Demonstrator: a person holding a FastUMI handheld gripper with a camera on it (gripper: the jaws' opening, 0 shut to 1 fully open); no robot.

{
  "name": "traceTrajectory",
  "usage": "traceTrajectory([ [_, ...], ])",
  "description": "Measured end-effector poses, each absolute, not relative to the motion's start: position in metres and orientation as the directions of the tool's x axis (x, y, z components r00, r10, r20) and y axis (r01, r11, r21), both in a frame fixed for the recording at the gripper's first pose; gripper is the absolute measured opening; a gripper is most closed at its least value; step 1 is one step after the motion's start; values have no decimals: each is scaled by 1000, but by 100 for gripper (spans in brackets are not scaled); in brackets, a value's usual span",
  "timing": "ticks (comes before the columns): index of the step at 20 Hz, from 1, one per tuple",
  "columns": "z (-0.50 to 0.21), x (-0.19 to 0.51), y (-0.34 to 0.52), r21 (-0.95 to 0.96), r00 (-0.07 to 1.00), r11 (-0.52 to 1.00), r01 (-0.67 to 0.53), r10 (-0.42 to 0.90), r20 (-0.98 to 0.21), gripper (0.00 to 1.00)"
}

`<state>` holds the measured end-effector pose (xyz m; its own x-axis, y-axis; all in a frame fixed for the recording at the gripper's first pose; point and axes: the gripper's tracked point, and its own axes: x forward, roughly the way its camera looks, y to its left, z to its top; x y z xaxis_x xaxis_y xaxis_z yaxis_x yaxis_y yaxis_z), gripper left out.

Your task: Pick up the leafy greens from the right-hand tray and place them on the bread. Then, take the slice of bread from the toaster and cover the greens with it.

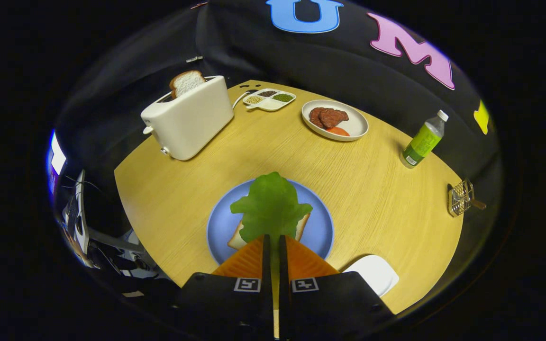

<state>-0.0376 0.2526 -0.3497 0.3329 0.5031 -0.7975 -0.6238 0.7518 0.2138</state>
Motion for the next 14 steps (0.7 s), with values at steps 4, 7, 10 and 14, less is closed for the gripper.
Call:
traceTrajectory([
  [4, -371, -36, 257, 201, 315, 760, -617, 473, -822, 9],
  [7, -385, -41, 262, 233, 274, 760, -606, 475, -836, 20],
  [10, -388, -38, 258, 226, 290, 772, -595, 468, -835, 39],
  [14, -367, -26, 253, 227, 354, 785, -576, 490, -796, 56],
])
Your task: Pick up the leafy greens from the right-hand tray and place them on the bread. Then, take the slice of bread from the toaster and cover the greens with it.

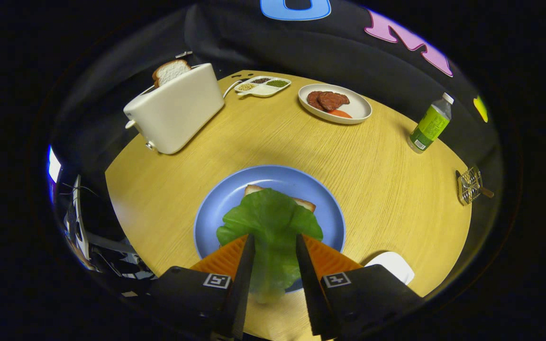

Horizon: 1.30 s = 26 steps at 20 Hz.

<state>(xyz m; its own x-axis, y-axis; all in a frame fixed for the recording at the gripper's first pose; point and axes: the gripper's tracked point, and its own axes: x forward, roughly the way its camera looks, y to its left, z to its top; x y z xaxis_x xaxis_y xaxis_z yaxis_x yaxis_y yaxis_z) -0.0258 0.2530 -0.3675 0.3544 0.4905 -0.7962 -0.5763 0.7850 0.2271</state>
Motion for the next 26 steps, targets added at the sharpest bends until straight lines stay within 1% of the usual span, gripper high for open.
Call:
traceTrajectory([
  [1, -355, -21, 254, 234, 378, 786, -572, 506, -776, 58],
  [5, -289, 4, 266, 230, 480, 783, -578, 554, -680, 58],
  [8, -227, 22, 296, 242, 534, 760, -603, 610, -585, 59],
  [11, -165, 32, 339, 252, 551, 719, -648, 671, -496, 60],
  [15, -113, 43, 397, 239, 556, 676, -697, 720, -415, 61],
  [18, -104, 46, 444, 228, 540, 655, -720, 736, -409, 60],
  [20, -106, 52, 474, 198, 550, 660, -725, 727, -411, 60],
  [23, -126, 59, 512, 158, 563, 682, -715, 694, -450, 60],
  [26, -149, 63, 549, 156, 551, 686, -711, 681, -483, 60],
])
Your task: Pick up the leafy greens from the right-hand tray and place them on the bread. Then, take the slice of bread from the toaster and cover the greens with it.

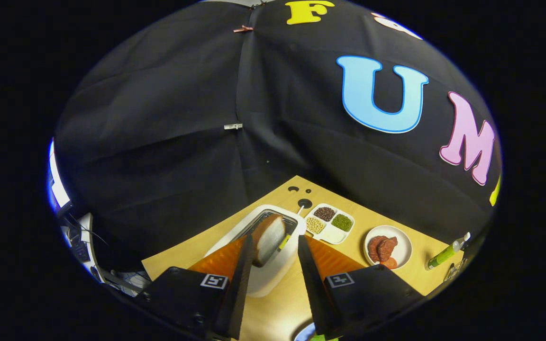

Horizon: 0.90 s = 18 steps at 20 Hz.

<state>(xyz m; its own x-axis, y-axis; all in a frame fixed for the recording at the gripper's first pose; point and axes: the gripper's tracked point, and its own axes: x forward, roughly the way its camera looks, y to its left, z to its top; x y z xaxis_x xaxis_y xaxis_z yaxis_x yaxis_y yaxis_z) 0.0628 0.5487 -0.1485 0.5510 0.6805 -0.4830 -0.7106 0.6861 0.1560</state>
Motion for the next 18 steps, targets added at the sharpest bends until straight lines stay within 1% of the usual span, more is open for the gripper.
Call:
traceTrajectory([
  [7, -201, 81, 602, 170, 517, 700, -694, 649, -558, 59],
  [10, -225, 91, 595, 129, 536, 746, -654, 576, -617, 59],
  [12, -228, 95, 595, 168, 536, 762, -625, 576, -617, 58],
  [15, -230, 91, 595, 215, 513, 766, -606, 582, -631, 25],
  [18, -224, 89, 591, 235, 523, 771, -592, 589, -617, 16],
])
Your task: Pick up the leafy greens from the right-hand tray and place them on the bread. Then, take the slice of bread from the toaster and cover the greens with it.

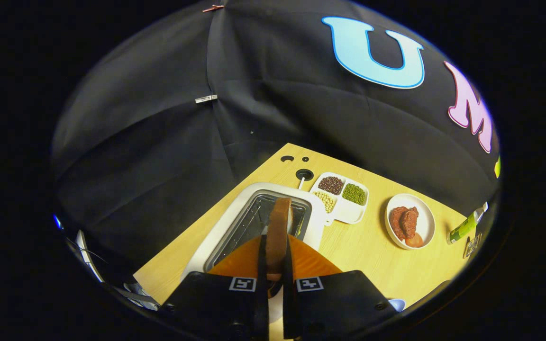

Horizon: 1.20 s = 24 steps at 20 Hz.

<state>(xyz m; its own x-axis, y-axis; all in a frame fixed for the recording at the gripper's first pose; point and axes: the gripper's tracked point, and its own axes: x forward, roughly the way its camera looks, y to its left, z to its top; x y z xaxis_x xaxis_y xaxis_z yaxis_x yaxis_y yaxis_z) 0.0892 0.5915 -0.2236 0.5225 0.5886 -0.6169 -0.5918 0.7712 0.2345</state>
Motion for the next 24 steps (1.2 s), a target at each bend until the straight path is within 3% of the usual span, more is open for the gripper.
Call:
traceTrajectory([
  [7, -157, 88, 562, 320, 564, 738, -594, 666, -489, 16],
  [14, -97, 92, 460, 411, 656, 748, -521, 659, -367, 16],
  [24, -152, 43, 275, 400, 766, 861, -316, 480, -427, 16],
])
